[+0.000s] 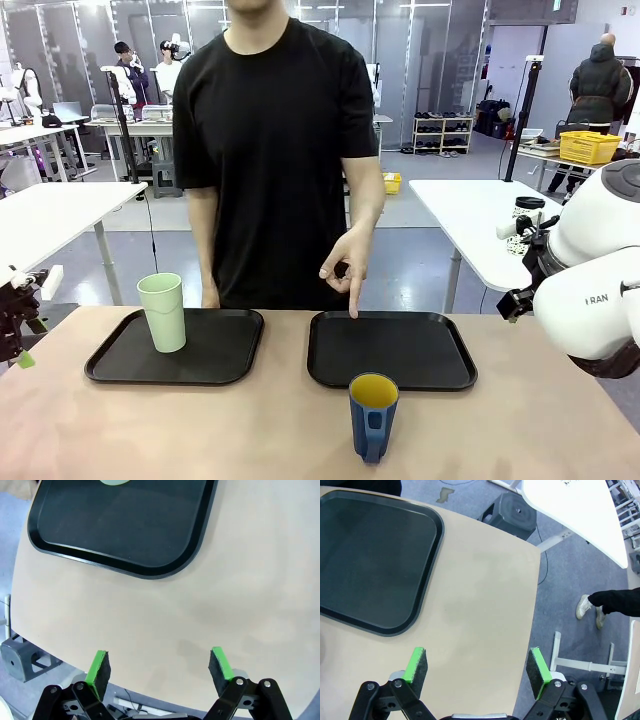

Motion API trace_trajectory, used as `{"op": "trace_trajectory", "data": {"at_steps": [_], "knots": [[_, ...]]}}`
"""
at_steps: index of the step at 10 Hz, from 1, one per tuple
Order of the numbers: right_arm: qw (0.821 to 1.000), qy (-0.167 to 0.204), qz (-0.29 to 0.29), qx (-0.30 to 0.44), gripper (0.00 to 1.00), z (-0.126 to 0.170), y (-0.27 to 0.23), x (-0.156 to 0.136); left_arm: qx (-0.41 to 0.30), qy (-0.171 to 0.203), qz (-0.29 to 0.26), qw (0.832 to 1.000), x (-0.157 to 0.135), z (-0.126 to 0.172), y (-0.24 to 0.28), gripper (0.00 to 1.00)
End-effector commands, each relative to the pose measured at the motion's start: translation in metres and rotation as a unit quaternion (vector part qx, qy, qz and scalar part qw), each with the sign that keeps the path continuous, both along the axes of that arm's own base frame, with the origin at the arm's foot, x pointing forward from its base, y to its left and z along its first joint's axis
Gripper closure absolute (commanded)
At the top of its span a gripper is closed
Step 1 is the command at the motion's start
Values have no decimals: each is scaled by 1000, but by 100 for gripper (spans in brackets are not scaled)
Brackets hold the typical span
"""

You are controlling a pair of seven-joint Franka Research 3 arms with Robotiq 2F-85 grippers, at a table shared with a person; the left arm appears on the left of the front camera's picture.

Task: Sort and store the cups by type.
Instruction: Pick up the Handle plastic cup and place it into the empty Flat Tray.

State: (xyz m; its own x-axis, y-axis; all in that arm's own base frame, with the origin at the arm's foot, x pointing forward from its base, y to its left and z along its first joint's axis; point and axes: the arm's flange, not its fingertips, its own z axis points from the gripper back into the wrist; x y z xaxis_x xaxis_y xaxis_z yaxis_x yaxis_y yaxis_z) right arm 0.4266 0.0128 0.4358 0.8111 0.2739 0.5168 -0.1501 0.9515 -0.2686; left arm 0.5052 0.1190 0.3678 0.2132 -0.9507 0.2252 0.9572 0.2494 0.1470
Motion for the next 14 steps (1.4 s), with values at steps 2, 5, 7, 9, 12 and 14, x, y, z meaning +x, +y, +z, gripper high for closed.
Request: {"op": "trace_trajectory", "data": {"at_steps": [2, 5, 7, 9, 12, 14], "knots": [[1000, 0, 0, -1, 0, -1, -1, -1, -7, -10, -5, 1000, 0, 1, 1, 0], [994, 0, 92, -53, 0, 3, 0, -2, -7, -10, -5, 1000, 0, 1, 1, 0], [964, 16, 210, -162, 0, 19, 2, -8, -7, -10, -5, 1000, 0, 1, 1, 0], [929, 14, 325, -174, 0, 29, 8, -14, -7, -10, -5, 1000, 0, 1, 1, 0], [898, 69, 412, -140, 0, 33, 17, -31, -7, -10, -5, 1000, 0, 1, 1, 0], [902, 42, 405, -147, 0, 15, 39, -12, -7, -10, -5, 1000, 0, 1, 1, 0]]}}
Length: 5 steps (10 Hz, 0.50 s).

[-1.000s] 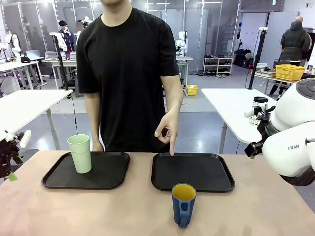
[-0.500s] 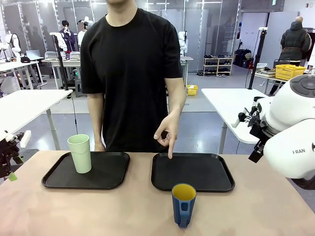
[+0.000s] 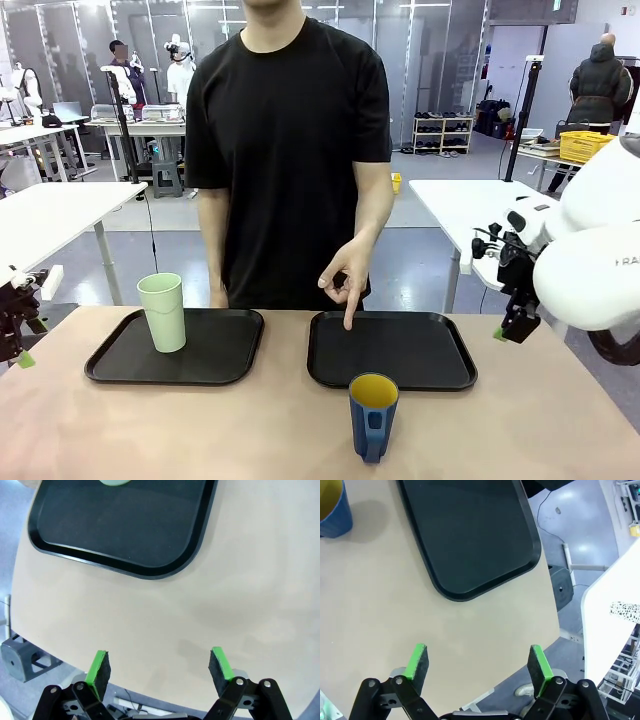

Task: Sort and store the cups by type.
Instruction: Pick up the Handle plastic cup and place it into the empty Flat Tray.

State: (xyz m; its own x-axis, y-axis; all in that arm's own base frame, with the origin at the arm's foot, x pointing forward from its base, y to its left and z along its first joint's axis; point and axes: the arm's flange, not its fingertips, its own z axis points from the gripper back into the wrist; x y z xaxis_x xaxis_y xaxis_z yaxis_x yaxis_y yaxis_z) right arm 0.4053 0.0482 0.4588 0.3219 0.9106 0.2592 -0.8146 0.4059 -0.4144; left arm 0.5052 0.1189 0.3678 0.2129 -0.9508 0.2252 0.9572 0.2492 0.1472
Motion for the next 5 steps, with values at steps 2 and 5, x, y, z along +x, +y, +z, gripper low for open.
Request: {"op": "trace_trajectory", "data": {"at_steps": [2, 5], "knots": [[1000, -20, -3, 0, 0, -8, 4, 9, -7, -10, -5, 1000, 0, 1, 1, 0], [997, 37, 71, 3, 0, -13, 9, -6, -7, -10, -5, 1000, 0, 1, 1, 0]]}}
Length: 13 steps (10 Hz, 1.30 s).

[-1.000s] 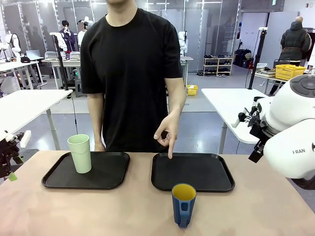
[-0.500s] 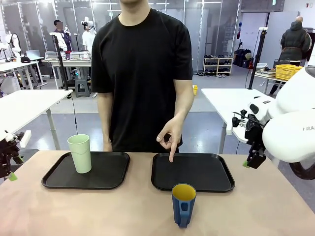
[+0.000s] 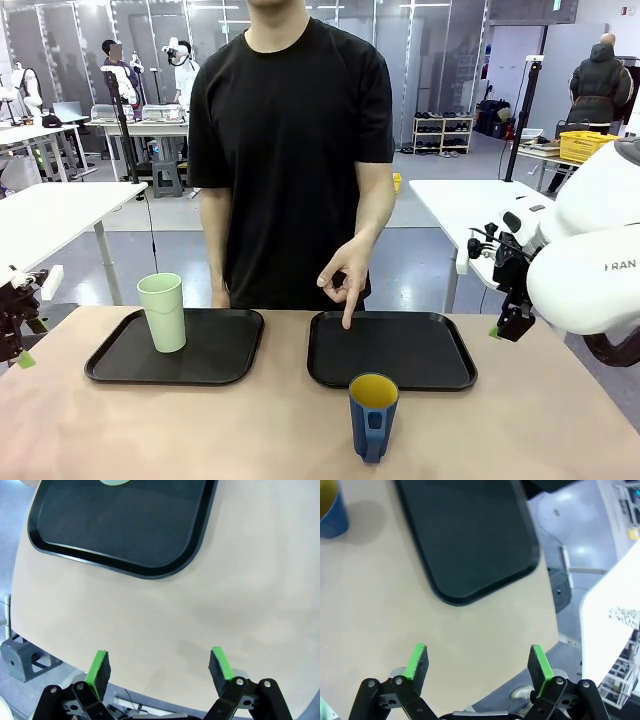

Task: Sort and store the cups by type.
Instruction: Pick up the Handle plastic cup and place it into the empty Flat Tray.

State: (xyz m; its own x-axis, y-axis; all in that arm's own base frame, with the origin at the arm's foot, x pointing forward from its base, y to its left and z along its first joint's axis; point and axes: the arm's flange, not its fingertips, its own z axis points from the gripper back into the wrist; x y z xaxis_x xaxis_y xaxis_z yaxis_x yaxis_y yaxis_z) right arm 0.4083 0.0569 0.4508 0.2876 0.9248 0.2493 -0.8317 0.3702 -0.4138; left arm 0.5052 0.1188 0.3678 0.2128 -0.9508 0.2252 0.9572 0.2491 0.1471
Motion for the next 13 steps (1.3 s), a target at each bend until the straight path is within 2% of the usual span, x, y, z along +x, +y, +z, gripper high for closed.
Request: {"op": "trace_trajectory", "data": {"at_steps": [1, 4, 6, 8, 12, 13], "knots": [[995, 62, 84, 7, 0, -12, 4, -24, -7, -10, -5, 1000, 0, 1, 1, 0], [987, 110, 120, 0, 0, -32, 11, -58, -7, -10, -5, 1000, 0, 1, 1, 0], [982, 116, 147, 14, 0, -47, 16, -66, -7, -10, -5, 1000, 0, 1, 1, 0], [974, 115, 179, 82, 0, -67, 14, -70, -7, -10, -5, 1000, 0, 1, 1, 0], [952, 82, 223, 195, 0, -102, 6, -87, -7, -10, -5, 1000, 0, 1, 1, 0], [937, 82, 242, 236, 0, -110, 2, -89, -7, -10, -5, 1000, 0, 1, 1, 0]]}}
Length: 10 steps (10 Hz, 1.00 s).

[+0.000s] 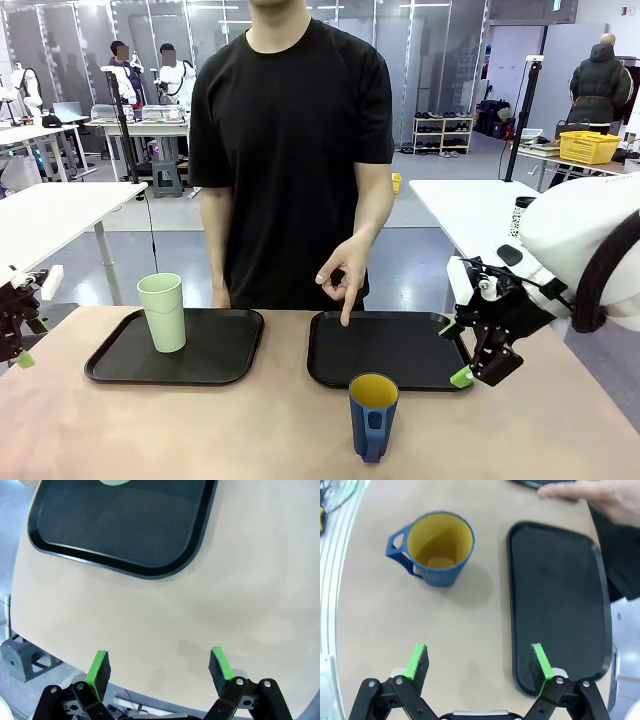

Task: Sort and store the cups by type.
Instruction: Pick up the Handle plastic cup and place it into the empty Flat Tray.

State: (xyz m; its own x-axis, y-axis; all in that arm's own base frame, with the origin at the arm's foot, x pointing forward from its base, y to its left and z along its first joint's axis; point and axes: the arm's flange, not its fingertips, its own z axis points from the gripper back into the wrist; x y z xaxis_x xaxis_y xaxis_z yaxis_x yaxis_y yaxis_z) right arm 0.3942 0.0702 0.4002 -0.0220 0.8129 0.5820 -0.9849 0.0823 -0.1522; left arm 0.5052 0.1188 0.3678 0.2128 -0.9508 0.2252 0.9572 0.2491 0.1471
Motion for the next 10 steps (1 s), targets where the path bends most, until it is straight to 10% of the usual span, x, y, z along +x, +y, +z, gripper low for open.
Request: {"op": "trace_trajectory", "data": {"at_steps": [1, 10], "knots": [[997, 14, 43, 70, 0, -68, -15, -76, -7, -10, -5, 1000, 0, 1, 1, 0], [954, 50, 94, 280, 0, -151, -57, -34, -7, -10, -5, 1000, 0, 1, 1, 0]]}}
